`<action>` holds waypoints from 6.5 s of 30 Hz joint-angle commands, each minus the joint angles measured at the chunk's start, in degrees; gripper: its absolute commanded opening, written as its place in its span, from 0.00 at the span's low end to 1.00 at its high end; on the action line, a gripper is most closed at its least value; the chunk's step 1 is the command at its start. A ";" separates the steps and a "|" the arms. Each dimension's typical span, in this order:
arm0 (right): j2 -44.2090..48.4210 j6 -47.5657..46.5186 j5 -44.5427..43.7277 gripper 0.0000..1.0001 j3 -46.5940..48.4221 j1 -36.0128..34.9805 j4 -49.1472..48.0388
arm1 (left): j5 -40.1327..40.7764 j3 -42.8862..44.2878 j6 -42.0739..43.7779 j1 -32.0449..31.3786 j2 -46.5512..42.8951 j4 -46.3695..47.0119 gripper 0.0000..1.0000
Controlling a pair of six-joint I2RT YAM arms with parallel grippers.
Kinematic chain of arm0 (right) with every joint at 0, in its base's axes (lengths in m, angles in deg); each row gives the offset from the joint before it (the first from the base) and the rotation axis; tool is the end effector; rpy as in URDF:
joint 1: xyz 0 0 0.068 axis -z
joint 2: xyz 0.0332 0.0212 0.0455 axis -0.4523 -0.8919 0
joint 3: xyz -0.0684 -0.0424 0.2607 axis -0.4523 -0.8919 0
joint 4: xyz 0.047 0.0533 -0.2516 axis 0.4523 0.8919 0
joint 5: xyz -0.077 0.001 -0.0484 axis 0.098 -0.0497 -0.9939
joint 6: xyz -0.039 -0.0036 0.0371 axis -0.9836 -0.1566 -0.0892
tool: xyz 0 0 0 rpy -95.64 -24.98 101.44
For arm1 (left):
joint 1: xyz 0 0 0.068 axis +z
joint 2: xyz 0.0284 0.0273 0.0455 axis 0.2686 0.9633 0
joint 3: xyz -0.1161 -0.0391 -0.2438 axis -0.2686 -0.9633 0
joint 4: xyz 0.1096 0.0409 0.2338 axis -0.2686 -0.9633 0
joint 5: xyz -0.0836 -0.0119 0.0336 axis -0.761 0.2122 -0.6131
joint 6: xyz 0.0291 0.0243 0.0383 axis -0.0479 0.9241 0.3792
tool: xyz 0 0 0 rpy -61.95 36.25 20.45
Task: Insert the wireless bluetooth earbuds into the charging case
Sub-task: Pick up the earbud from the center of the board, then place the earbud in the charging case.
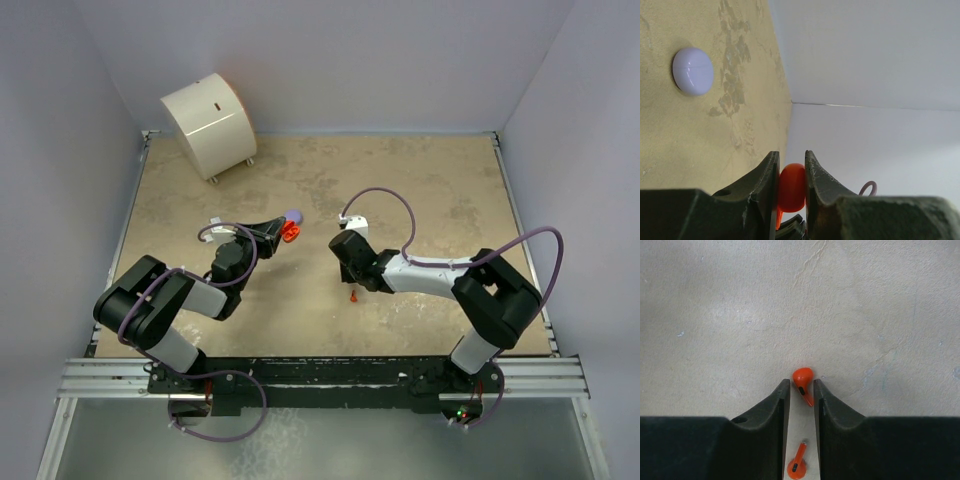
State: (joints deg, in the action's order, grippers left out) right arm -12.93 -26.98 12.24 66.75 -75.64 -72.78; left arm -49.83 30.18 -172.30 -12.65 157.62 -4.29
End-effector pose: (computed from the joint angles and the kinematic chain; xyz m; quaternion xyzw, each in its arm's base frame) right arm 0.2242 0.2341 0.1647 -0.0411 0.9133 0.0950 0.3940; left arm 0.2303 -0.1156 0.1529 -0.4374 0.5849 -0.5492 0.4062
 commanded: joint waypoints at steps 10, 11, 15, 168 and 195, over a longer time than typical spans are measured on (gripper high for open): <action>0.17 -0.74 -2.15 0.28 2.63 -0.37 0.71 | 0.33 -0.67 -0.52 0.37 -2.16 2.68 0.00; 0.33 -0.78 -2.11 0.28 2.62 -0.38 0.66 | 0.31 -0.69 -0.49 0.37 -2.27 2.52 0.00; 1.27 -1.07 -2.09 0.28 2.37 -0.38 0.16 | 0.54 -0.94 -0.33 0.34 -2.33 2.06 0.00; 6.82 -31.16 11.88 0.00 -22.68 -0.26 -106.27 | 1.34 6.77 -9.37 -4.41 -6.11 -5.55 0.00; 1.05 -34.14 20.28 0.00 -22.73 -0.20 -123.84 | 0.15 8.80 -9.28 -7.24 -1.80 -6.13 0.00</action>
State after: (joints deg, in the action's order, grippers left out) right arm -11.73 -59.46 31.30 42.54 -75.64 -164.19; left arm -49.19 36.60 -181.17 -19.18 155.33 -12.44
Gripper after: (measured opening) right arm 0.044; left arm 0.210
